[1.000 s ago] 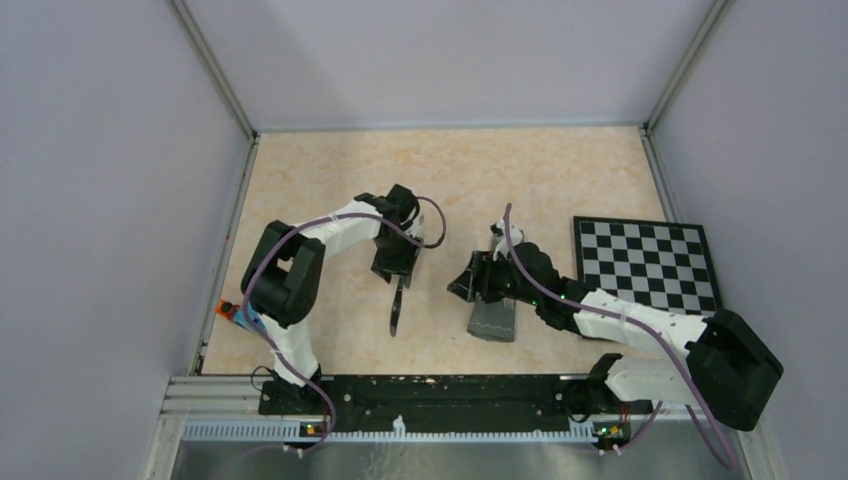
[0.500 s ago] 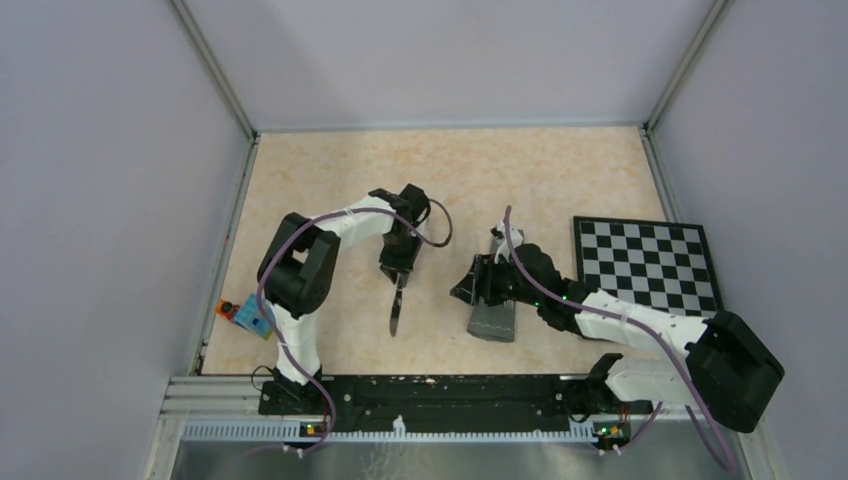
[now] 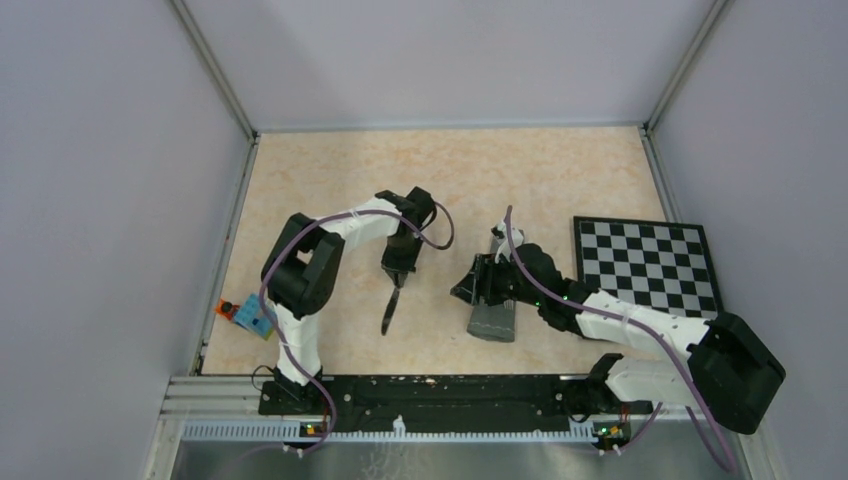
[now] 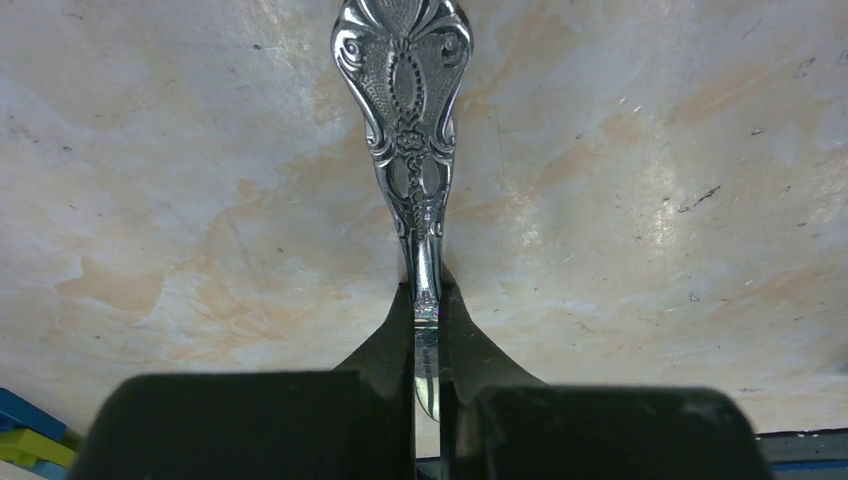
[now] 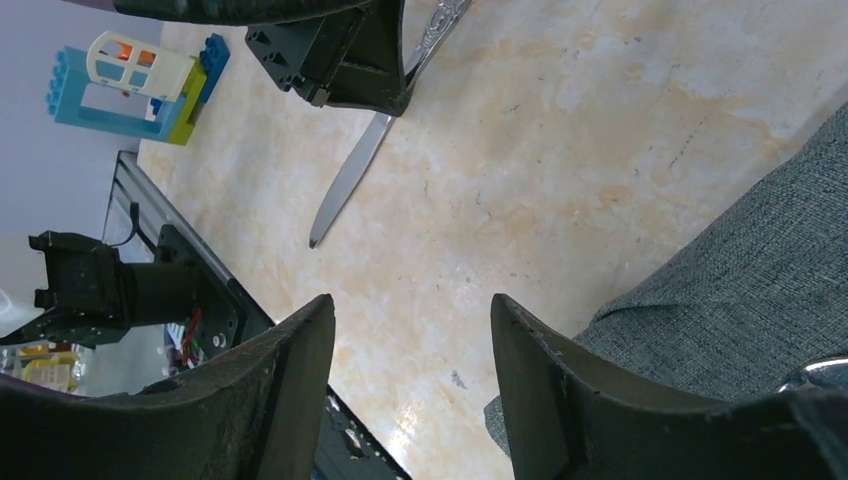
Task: Fold the napkin into a case and place the utensils inside
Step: Pick up the knife from the center of the board, then pass from the left arm to the right, then pass from the right arm to the left, then pass from the left arm to the right, then insert the knife into the folded napkin.
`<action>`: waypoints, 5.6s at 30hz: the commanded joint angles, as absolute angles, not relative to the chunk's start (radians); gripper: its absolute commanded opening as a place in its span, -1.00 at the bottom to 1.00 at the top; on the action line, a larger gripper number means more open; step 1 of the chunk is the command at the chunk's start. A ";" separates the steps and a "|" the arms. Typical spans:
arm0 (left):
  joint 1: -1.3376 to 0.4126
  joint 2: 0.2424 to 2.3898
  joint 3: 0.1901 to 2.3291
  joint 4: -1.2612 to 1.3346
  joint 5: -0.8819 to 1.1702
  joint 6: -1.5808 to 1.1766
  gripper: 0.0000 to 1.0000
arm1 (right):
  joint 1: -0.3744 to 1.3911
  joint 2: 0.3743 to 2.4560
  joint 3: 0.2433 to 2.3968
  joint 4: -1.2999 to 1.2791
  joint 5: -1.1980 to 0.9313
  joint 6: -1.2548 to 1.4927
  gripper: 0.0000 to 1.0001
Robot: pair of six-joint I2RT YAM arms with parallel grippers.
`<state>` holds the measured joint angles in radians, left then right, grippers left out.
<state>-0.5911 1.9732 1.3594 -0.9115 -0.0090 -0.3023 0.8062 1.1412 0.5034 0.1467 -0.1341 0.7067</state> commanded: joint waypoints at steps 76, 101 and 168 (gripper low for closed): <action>-0.499 0.874 0.651 0.077 0.495 -0.686 -1.00 | 1.180 1.365 1.157 -0.418 0.326 0.614 -0.13; -0.497 0.993 0.577 0.103 0.513 -0.798 0.12 | 1.080 1.262 0.941 -0.373 0.082 0.739 -1.00; -0.934 1.895 0.533 0.930 0.570 -1.042 -1.00 | 0.558 1.450 0.810 -0.483 -0.213 0.686 -1.00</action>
